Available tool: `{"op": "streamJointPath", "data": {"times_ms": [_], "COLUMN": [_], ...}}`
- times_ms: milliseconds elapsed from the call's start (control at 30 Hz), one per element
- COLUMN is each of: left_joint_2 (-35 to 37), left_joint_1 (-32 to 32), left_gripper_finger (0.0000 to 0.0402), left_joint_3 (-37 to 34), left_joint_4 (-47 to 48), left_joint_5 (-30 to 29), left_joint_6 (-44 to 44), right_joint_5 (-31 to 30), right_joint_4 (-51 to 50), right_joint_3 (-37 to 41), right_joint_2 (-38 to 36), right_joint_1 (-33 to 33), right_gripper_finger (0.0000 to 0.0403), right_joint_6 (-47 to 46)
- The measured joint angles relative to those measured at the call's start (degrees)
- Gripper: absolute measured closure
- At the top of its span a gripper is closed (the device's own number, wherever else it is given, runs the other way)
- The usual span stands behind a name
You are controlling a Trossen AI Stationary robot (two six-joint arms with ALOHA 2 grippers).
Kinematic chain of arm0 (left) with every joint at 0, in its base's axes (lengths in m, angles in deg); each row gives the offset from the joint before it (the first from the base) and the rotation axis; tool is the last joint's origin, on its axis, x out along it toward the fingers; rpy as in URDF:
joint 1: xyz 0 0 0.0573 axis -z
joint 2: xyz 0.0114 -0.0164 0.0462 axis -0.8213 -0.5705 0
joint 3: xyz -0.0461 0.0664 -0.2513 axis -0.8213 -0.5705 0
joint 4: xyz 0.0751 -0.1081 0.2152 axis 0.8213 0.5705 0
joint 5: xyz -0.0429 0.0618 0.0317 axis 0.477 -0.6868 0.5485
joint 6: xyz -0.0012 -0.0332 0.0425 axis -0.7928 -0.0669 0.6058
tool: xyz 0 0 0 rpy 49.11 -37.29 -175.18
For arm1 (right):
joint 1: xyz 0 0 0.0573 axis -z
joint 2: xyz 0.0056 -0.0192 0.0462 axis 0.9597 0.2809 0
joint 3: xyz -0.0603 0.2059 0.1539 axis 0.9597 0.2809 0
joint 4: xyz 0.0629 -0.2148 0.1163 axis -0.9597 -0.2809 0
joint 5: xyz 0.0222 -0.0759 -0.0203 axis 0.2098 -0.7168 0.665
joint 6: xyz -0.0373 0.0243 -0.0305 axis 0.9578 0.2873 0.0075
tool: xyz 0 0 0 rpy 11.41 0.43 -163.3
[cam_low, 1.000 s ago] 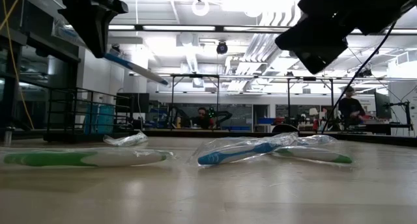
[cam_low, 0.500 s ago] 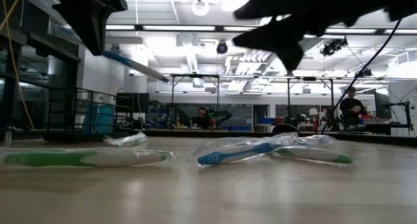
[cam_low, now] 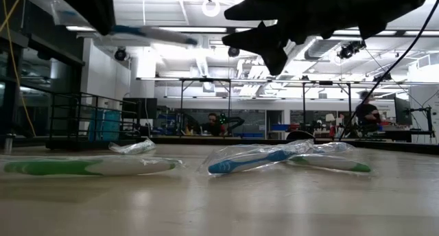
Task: Pick & Place toothbrushing station
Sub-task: Put the left blue toothbrush into the black wire organizer
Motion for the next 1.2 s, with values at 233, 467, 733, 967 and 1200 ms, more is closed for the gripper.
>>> {"op": "streamJointPath", "data": {"times_ms": [233,467,733,967,1200], "left_joint_2": [0.0,0.0,0.0,0.0,0.0], "left_joint_1": [-0.11,-0.11,-0.11,-0.11,-0.11], "left_gripper_finger": [0.0396,0.0396,0.0396,0.0396,0.0396], "left_joint_3": [0.0,0.0,0.0,0.0,0.0], "left_joint_4": [-1.76,-1.9,-1.93,-1.96,-1.97], "left_joint_5": [-2.15,-2.4,-2.38,-2.36,-2.31], "left_joint_6": [2.74,3.04,3.3,3.44,3.79], "right_joint_5": [7.0,13.2,14.99,16.43,16.19], "right_joint_4": [-2.23,-10.68,-12.82,-13.87,-14.13], "right_joint_3": [-5.49,-15.5,-20.13,-20.94,-20.9], "right_joint_2": [3.4,11.21,13.38,13.35,13.38], "right_joint_1": [2.71,4.52,4.64,4.75,4.77], "right_gripper_finger": [0.0228,0.0228,0.0228,0.027,0.0354], "right_joint_6": [-0.28,0.0,0.02,0.0,-0.02]}}
